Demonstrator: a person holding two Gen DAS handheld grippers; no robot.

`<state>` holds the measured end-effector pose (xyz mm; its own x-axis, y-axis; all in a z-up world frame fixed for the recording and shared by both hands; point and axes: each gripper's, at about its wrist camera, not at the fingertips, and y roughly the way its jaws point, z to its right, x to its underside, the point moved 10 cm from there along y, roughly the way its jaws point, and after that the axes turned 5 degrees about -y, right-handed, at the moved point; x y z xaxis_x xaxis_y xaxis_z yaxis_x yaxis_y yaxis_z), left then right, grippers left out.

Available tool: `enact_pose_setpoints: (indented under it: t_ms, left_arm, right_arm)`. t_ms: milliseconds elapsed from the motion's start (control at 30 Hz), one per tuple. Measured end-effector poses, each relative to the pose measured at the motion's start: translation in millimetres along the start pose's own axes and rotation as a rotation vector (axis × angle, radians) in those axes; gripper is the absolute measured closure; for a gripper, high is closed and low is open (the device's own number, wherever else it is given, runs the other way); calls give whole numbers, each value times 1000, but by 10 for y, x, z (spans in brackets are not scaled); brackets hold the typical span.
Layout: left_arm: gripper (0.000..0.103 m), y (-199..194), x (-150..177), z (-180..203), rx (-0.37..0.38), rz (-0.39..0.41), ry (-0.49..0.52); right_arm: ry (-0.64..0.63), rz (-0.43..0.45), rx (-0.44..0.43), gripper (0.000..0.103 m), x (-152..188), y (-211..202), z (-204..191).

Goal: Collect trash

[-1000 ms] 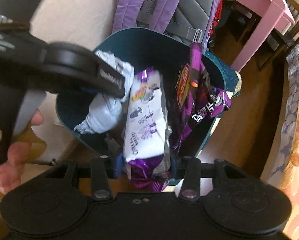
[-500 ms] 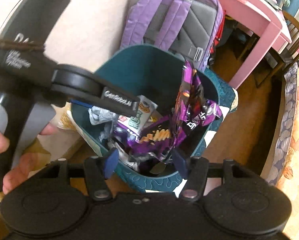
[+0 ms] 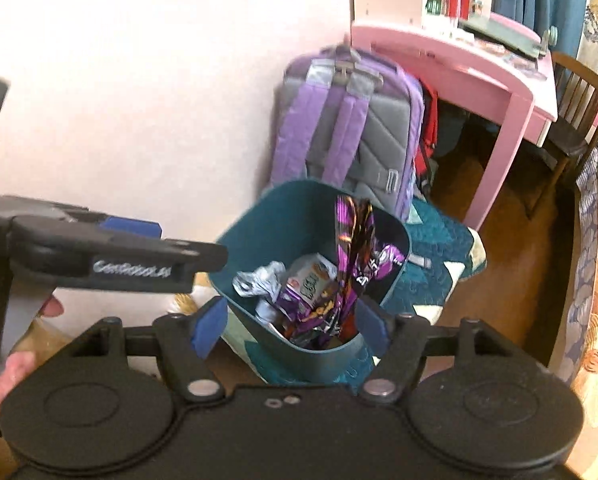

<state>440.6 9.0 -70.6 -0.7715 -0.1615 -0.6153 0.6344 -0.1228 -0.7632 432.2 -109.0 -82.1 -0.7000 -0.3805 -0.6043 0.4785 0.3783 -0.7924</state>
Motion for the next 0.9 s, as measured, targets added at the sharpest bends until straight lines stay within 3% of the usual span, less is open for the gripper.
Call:
enact_pose_setpoints:
  t_ms: [67,467,533,733,900]
  left_arm:
    - [33,-190,-2,57,5,33,8]
    - [28,-1113,157,370,28,188,33]
    - [23,-1227,193,405,26,210,38]
    - [21,-1464,313,456,39,231,16]
    - [20,-1562,413,438,34,245,6]
  right_arm:
    - [-5,37,-3,27,-17,-174,3]
    - [-39,209,-41,17,140,-1261,-76]
    - [-41,226,-40,16,195,-1385,-97]
    - [-17,253,-81,6,372,-1623,-183]
    - [9,337,-79,0,402,-1802,-221]
